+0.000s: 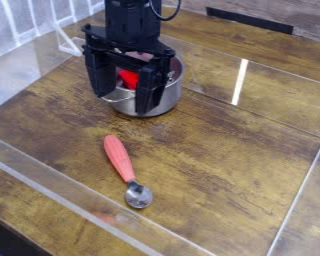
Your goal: Move the pink spoon to the right side of the table
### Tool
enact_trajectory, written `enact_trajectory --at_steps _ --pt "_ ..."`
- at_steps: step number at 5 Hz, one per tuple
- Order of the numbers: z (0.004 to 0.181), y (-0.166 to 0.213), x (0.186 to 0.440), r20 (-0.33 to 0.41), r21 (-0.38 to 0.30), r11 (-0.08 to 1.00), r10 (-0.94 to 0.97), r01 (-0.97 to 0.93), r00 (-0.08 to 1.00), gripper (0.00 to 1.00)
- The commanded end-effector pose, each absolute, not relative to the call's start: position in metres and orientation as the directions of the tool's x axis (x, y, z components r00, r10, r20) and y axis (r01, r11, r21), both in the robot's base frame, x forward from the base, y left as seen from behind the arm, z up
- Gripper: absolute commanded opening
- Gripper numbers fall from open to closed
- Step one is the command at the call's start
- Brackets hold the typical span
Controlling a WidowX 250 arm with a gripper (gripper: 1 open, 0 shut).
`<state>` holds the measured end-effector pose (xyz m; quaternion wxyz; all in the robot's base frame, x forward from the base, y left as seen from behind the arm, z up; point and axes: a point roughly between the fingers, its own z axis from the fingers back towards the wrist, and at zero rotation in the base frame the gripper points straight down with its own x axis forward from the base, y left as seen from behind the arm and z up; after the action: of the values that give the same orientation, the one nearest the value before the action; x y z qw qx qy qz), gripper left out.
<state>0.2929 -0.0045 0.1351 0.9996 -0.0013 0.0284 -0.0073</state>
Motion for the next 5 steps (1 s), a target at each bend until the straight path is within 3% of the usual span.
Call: enact_trajectory --at_steps 1,3,4,5 --pt "0.118 -0.005 0.294 -0.079 0.003 0.996 0.093 -0.093 0.993 1.00" --pt "0.072 -0.004 0.289 -0.054 -0.016 0.874 0.483 -0.485 0.874 1.00" --pt "0.047 -0.002 0.288 -0.054 -0.058 0.793 0.604 -0.606 0.795 1.00" --pt "0.040 -0.010 0.286 -0.064 -0.088 0.778 0.619 -0.622 0.783 1.00"
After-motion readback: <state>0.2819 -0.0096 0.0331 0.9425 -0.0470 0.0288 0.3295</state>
